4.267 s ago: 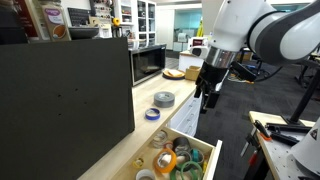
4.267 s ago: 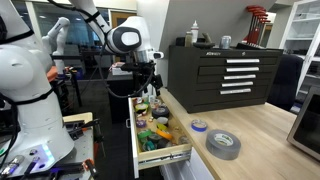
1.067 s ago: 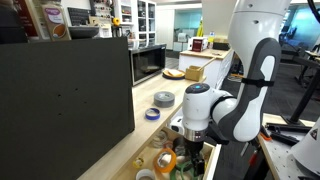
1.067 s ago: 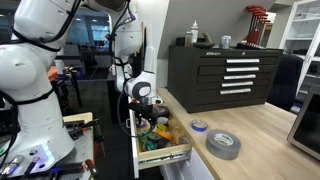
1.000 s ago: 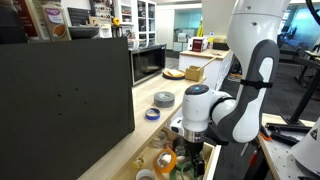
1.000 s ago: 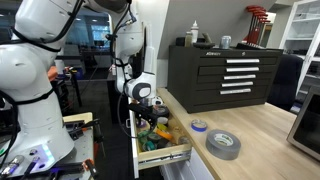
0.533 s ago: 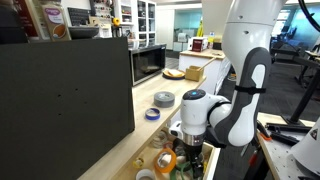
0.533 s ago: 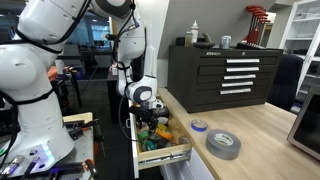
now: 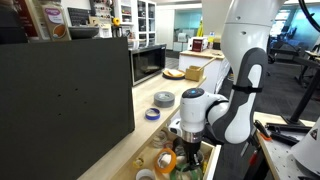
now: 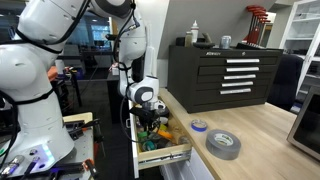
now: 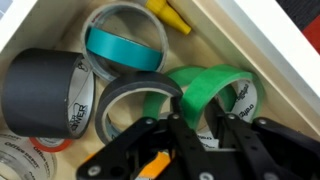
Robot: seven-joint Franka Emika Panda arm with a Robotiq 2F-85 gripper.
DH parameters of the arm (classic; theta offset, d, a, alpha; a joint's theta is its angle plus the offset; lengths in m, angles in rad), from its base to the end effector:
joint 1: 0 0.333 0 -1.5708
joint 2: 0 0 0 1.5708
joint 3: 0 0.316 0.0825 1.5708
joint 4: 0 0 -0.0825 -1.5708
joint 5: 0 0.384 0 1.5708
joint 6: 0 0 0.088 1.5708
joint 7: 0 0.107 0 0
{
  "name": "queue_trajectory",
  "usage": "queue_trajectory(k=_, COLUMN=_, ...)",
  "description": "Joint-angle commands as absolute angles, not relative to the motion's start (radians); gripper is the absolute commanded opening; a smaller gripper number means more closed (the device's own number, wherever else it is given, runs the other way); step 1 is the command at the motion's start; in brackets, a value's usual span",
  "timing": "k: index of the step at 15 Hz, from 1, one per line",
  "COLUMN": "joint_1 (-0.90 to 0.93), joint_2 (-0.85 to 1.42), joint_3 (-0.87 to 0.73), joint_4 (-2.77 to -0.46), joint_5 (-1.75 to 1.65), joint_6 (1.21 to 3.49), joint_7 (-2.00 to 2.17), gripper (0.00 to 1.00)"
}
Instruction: Take out green masking tape from the open drawer and place it on the countertop
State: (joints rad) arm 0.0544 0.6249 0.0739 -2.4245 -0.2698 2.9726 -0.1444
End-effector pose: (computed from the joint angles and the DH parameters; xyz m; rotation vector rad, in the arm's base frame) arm 0.4403 0.0812 0.0542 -3.0226 -0.8170 0.1079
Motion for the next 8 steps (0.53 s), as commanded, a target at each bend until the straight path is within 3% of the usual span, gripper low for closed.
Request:
queue_trajectory(k=1, joint_1=0.061, joint_2=0.619, joint_3=0.068, joint_4=-2.429, joint_5=-0.254, joint_6=2.976, joint_7=-0.169, gripper=0.02)
queue_trajectory(k=8, joint_1=0.057, joint_2=0.552, joint_3=0.105, joint_4=-2.471, joint_5=-0.248, joint_6=2.953, joint_7=-0.171, gripper=0.03)
